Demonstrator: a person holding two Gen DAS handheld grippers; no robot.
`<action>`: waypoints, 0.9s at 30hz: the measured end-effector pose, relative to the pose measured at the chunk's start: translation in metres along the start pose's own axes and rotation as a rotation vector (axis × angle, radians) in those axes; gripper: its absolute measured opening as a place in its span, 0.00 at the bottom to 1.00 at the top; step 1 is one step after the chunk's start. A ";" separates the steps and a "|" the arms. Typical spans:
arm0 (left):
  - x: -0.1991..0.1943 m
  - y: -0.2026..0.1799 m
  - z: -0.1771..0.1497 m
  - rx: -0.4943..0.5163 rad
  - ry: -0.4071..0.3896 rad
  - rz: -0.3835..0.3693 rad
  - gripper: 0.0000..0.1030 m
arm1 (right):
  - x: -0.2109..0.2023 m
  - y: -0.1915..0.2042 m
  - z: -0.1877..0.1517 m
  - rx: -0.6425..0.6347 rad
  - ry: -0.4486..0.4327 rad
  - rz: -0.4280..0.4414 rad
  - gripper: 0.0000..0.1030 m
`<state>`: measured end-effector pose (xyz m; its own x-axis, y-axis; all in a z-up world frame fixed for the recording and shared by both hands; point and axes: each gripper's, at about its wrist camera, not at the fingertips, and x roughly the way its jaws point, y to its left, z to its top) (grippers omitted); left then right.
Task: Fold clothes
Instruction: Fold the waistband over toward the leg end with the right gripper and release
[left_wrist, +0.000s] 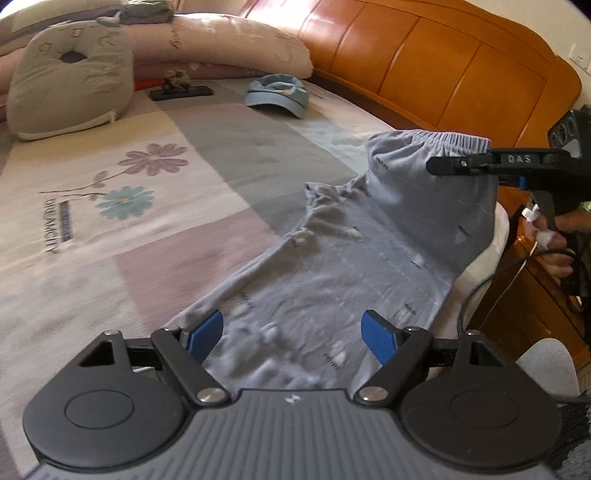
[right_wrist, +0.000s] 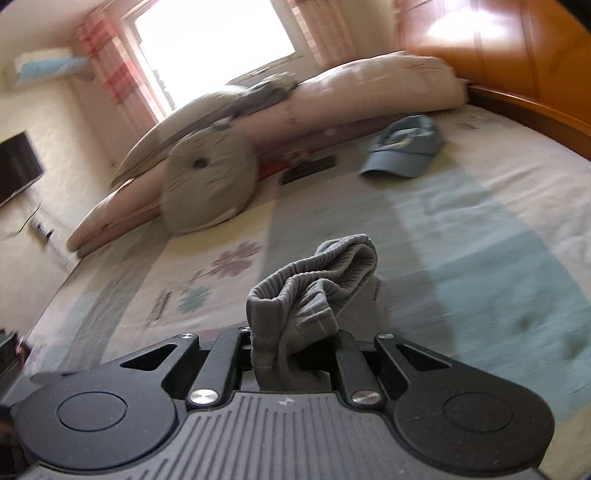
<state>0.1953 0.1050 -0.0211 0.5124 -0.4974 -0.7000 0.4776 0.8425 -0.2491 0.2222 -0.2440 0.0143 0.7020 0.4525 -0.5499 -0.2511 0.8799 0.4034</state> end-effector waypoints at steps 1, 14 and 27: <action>-0.004 0.003 -0.001 -0.004 -0.004 0.001 0.80 | 0.003 0.009 0.000 -0.012 0.015 0.011 0.11; -0.047 0.051 -0.024 -0.122 -0.044 0.119 0.80 | 0.054 0.101 -0.022 -0.144 0.248 0.169 0.12; -0.076 0.082 -0.043 -0.243 -0.105 0.258 0.81 | 0.082 0.173 -0.035 -0.358 0.364 0.293 0.12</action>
<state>0.1645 0.2210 -0.0174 0.6704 -0.2699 -0.6912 0.1461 0.9613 -0.2336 0.2125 -0.0494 0.0136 0.3115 0.6491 -0.6940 -0.6536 0.6765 0.3394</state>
